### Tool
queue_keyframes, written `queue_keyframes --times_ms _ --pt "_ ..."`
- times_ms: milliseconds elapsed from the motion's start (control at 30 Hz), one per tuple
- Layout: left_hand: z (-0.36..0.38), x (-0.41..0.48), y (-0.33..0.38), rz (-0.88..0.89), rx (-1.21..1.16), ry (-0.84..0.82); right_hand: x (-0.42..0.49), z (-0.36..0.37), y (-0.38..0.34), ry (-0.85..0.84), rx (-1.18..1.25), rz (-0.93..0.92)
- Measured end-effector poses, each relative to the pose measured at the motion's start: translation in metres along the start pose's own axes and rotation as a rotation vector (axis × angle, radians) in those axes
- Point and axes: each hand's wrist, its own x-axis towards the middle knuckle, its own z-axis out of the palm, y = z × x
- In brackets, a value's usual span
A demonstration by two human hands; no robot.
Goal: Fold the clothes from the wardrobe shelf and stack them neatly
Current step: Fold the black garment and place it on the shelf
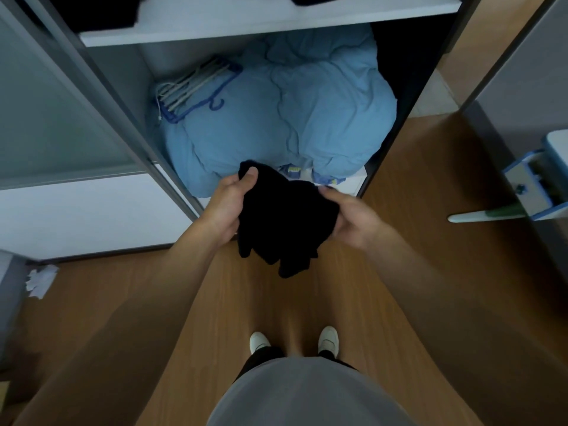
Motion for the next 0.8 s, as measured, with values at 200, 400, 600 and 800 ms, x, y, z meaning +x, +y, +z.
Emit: queue_keyframes --times_ms 200,400,600,800 --pt "-0.006 -0.002 0.011 -0.098 -0.009 -0.104 -0.009 -0.016 -0.035 -0.197 -0.035 -0.264" --pt "0.006 0.001 0.026 -0.148 -0.083 -0.202 0.001 -0.003 0.016 -0.202 -0.441 -0.31" --pt "0.003 0.002 0.04 -0.134 -0.147 -0.263 -0.005 0.014 0.009 -0.322 -0.233 -0.25" --pt "-0.001 0.013 0.031 -0.017 0.054 -0.122 -0.019 0.036 0.004 -0.159 -0.455 -0.208"
